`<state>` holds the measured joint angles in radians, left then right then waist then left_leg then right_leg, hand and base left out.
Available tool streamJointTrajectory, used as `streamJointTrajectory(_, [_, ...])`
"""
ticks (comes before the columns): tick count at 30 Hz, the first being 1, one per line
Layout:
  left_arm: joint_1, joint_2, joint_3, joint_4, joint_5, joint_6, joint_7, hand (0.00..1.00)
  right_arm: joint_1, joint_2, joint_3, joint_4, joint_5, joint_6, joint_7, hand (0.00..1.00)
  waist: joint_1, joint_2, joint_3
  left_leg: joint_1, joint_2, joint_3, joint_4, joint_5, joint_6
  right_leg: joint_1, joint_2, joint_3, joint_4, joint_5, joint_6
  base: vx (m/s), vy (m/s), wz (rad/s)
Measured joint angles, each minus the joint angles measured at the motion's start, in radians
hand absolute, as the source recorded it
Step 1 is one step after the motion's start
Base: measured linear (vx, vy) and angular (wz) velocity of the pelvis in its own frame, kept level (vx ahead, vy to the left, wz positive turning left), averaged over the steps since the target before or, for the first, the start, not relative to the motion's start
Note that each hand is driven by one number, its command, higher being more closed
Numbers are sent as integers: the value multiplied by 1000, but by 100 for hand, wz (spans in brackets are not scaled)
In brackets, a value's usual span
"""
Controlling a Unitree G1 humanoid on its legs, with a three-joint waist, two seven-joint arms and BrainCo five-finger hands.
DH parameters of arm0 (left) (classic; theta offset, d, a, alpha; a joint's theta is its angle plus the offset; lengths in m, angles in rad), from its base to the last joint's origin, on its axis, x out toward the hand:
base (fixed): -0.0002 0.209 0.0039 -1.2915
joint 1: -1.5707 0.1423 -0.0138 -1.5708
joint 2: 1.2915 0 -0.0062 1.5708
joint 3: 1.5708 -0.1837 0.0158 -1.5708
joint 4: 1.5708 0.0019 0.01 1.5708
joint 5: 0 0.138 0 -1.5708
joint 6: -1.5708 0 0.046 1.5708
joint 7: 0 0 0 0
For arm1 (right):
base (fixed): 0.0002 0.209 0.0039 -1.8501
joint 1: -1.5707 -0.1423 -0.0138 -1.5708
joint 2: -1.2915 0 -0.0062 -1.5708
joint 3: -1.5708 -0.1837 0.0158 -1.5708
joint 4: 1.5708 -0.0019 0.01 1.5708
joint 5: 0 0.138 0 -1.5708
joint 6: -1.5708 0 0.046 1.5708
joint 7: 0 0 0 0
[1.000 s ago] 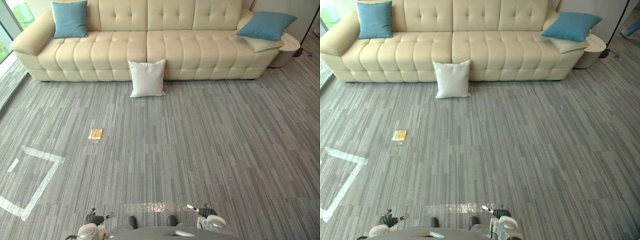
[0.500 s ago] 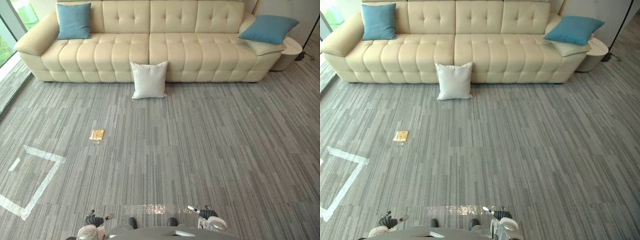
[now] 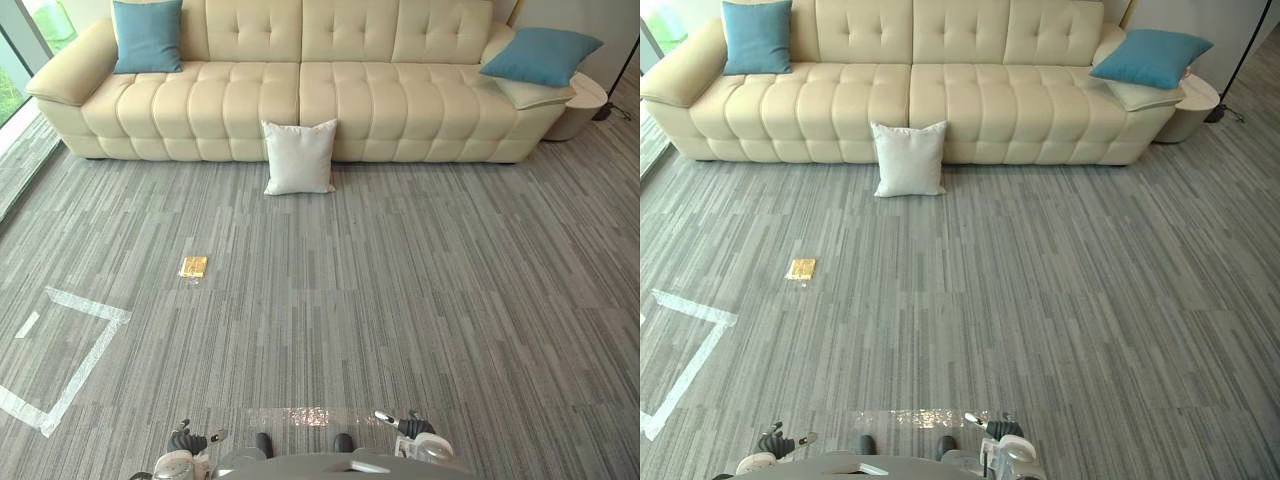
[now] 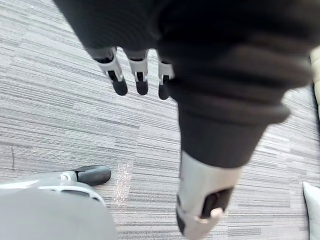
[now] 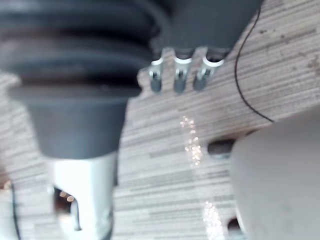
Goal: Pick up cushions and gather them together orderly.
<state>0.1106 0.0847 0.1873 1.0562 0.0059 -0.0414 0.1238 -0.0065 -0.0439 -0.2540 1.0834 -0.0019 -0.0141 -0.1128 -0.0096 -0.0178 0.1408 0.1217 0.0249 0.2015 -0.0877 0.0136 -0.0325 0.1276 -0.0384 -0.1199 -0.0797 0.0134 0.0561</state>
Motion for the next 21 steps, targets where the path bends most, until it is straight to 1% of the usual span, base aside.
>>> streamJointTrajectory(8, [-1,11,-15,0,0,0,0,0,-2,0,1,0,-1,2,0,0,5,-5,2,-25,0,24,0,-11,3,-39,0,24,0,-2,2,5,-12,-9])
streamJointTrajectory(11, [-6,16,-13,-2,0,0,1,0,-8,0,1,-1,0,11,0,0,8,-12,5,-50,-3,33,7,-24,2,-65,-4,30,0,-10,14,35,0,-9])
streamJointTrajectory(14, [-12,22,-10,-12,-1,0,1,0,-11,3,0,-5,0,18,0,0,13,-19,9,-88,-13,46,27,-54,18,-105,-17,44,12,-17,24,94,38,-11])
streamJointTrajectory(15, [-12,26,-9,-20,-2,0,2,0,-16,8,-2,-7,0,18,0,0,15,-24,15,-124,-11,51,95,-94,20,-121,-26,51,32,-28,29,137,72,-16])
streamJointTrajectory(17, [-12,24,-8,-26,-2,0,3,0,-17,15,-6,-15,4,17,-1,0,18,-19,18,-174,4,67,245,-204,34,-164,-37,56,142,-89,54,173,91,-28])
streamJointTrajectory(18, [-13,22,-8,-27,-2,0,3,0,-18,14,-5,-18,6,16,0,0,20,-12,23,-176,12,71,279,-231,37,-179,-38,54,194,-106,61,160,109,-32])
streamJointTrajectory(19, [-14,20,-11,-29,-2,0,3,0,-17,12,-5,-36,12,15,0,0,23,0,32,-177,21,74,315,-263,40,-209,-39,47,292,-127,73,155,152,-20])
streamJointTrajectory(20, [-18,20,-14,-29,-3,0,3,0,-14,13,-5,-49,18,11,0,0,18,4,35,-168,23,75,337,-280,47,-260,-48,32,423,-144,78,240,213,-8])
streamJointTrajectory(21, [-22,20,-15,-29,-3,0,4,0,-15,15,-5,-54,22,7,0,0,16,4,38,-157,23,74,345,-284,51,-291,-56,19,500,-144,77,302,223,10])
